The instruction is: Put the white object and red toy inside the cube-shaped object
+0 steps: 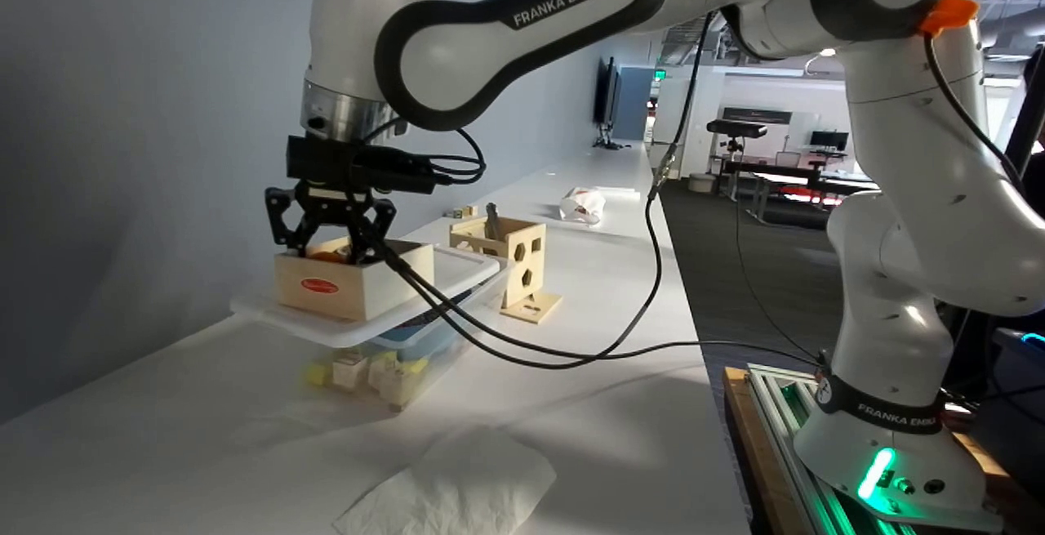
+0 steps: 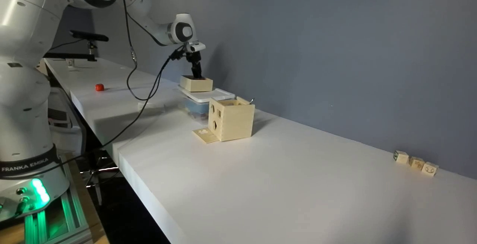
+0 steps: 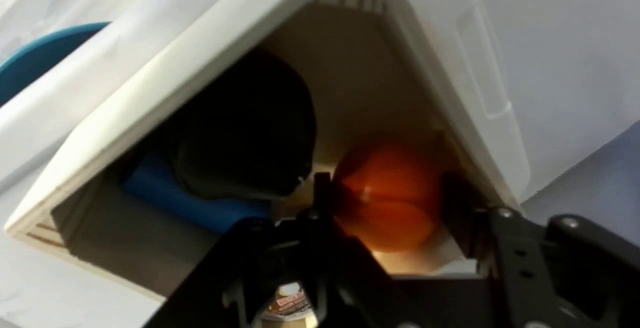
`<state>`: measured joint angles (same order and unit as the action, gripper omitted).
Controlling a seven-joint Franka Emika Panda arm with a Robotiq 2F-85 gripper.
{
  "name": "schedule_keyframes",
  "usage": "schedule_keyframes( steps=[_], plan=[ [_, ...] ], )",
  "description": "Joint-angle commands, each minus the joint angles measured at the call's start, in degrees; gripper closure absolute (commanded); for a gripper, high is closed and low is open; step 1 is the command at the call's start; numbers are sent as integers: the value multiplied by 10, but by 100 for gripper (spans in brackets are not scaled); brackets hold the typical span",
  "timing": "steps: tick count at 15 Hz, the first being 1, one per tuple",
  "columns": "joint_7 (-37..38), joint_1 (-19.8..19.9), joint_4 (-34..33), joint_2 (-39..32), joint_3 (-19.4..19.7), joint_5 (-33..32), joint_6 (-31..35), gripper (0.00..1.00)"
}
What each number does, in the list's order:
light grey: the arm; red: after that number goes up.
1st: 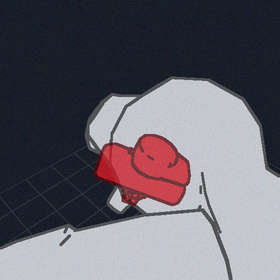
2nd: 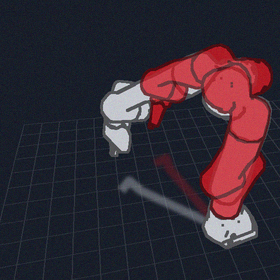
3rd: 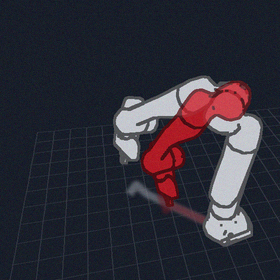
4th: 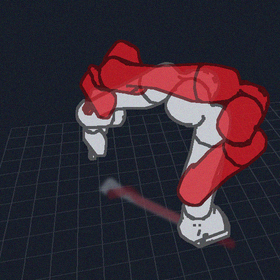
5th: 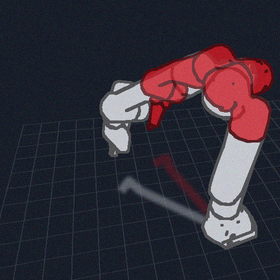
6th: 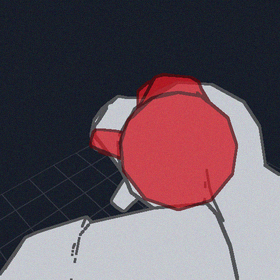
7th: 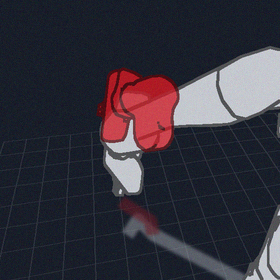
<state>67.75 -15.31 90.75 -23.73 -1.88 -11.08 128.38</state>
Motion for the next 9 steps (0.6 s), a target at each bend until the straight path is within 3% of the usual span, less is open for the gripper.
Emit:
schedule_keyframes(
  steps=[1, 9],
  plan=[
    [13, -11, -7, 11, 11, -16, -19, 69],
    [23, 33, 77, 104, 17, 26, 8, 69]
  ],
)
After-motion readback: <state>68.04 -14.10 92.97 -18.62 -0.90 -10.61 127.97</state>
